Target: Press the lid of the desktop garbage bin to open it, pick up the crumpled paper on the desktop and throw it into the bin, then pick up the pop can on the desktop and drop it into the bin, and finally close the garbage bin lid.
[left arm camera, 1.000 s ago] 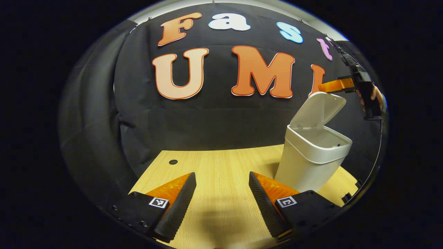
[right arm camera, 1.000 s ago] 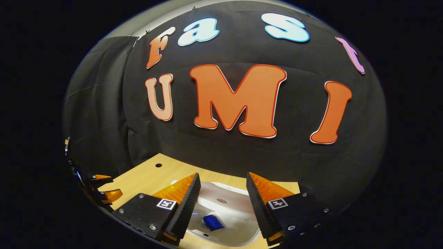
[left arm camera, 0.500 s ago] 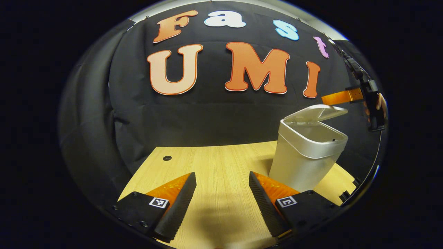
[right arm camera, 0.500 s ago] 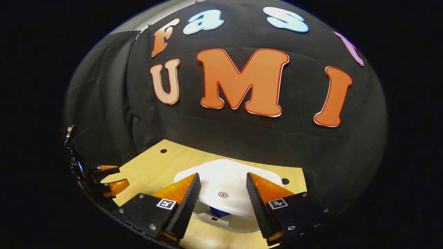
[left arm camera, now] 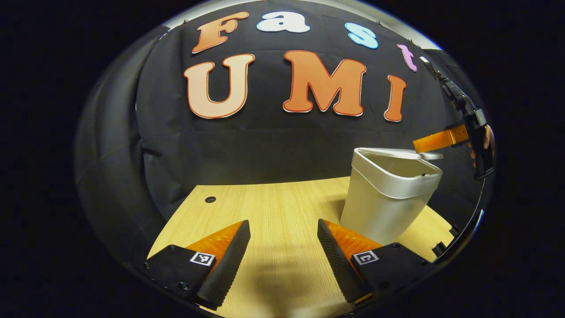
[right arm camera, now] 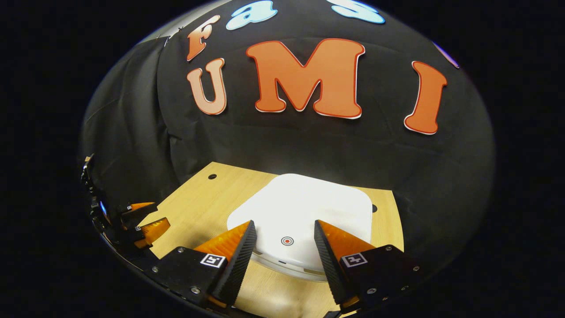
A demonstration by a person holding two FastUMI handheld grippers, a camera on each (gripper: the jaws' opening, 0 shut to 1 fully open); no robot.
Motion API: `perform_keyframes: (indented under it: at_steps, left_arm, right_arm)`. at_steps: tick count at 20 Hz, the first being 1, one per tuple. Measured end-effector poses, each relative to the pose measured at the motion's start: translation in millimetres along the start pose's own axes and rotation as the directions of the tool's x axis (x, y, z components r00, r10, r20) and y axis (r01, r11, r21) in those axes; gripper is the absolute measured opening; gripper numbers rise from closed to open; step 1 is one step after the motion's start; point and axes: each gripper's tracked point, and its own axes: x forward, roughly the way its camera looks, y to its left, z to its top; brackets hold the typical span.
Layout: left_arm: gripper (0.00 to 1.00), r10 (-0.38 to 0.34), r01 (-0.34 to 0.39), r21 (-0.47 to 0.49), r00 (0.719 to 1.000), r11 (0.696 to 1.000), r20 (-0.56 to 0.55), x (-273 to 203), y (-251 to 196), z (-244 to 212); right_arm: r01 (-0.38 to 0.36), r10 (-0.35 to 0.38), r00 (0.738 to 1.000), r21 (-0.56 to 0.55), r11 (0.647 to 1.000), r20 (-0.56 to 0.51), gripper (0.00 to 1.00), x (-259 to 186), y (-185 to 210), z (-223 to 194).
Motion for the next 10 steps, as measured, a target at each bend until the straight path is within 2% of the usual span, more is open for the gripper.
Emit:
perform_keyframes:
  at_steps: [10]
  left_arm:
    - [0.97, 0.000, 0.000, 0.002, 0.999, 1.000, -0.036, 1.4, 4.4, -15.1]
  right_arm:
    - [0.050, -0.051, 0.995, -0.017, 0.999, -0.081, 0.81, 9.0, 5.1, -24.0]
